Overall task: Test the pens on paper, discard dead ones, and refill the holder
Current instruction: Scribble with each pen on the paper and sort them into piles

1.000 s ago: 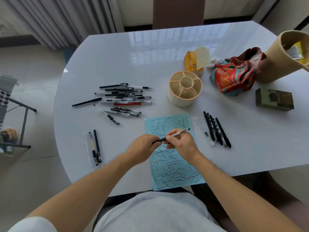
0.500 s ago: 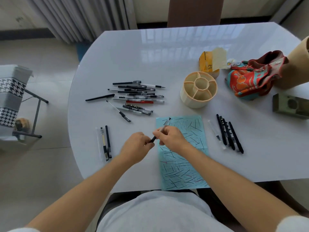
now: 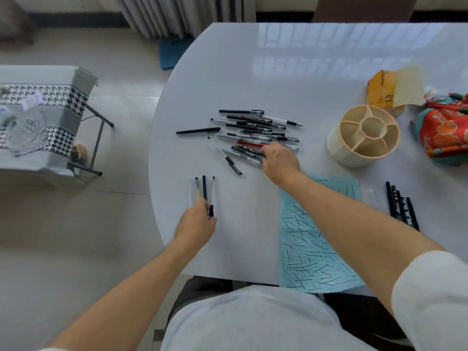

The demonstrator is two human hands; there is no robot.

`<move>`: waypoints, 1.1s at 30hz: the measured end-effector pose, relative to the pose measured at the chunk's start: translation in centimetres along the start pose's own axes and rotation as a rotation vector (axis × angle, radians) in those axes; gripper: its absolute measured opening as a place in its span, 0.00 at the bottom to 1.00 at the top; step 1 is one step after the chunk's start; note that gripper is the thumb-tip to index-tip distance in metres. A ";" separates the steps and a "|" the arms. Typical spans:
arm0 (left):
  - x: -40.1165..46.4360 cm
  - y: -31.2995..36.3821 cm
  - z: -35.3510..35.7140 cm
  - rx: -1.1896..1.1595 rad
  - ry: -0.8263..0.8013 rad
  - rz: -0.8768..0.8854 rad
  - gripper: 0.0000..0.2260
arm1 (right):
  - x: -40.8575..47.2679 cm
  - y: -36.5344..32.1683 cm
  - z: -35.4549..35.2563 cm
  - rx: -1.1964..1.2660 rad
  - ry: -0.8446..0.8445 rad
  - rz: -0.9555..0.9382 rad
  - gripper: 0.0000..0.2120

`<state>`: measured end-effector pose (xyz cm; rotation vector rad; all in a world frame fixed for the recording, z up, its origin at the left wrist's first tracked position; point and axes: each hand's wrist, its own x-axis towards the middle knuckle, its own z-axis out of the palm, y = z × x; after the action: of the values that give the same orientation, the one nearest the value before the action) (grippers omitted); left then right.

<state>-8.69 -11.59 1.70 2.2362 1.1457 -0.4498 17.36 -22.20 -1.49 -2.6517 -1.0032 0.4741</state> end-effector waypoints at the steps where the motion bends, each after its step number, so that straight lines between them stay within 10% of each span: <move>1: 0.2 -0.2 0.0 0.010 -0.003 -0.003 0.08 | 0.3 0.1 0.0 -0.022 -0.014 -0.002 0.10; 7: 1.2 -0.3 -0.4 0.132 0.003 0.028 0.10 | -0.6 1.4 -0.9 0.142 -0.027 0.059 0.09; 13: 1.2 3.3 0.7 0.019 0.042 0.233 0.08 | -8.4 3.3 -2.3 0.828 0.057 0.371 0.06; 18: 0.6 9.5 3.2 -0.094 -0.273 0.475 0.12 | -14.9 3.8 -1.4 1.303 -0.067 0.461 0.01; 33: 1.5 14.9 5.1 0.319 -0.148 0.748 0.14 | -16.9 12.0 -3.6 1.258 0.541 0.843 0.10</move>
<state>4.21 -20.80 2.02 2.6348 0.1151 -0.4846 13.88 -42.76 0.99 -1.6709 0.5255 0.3137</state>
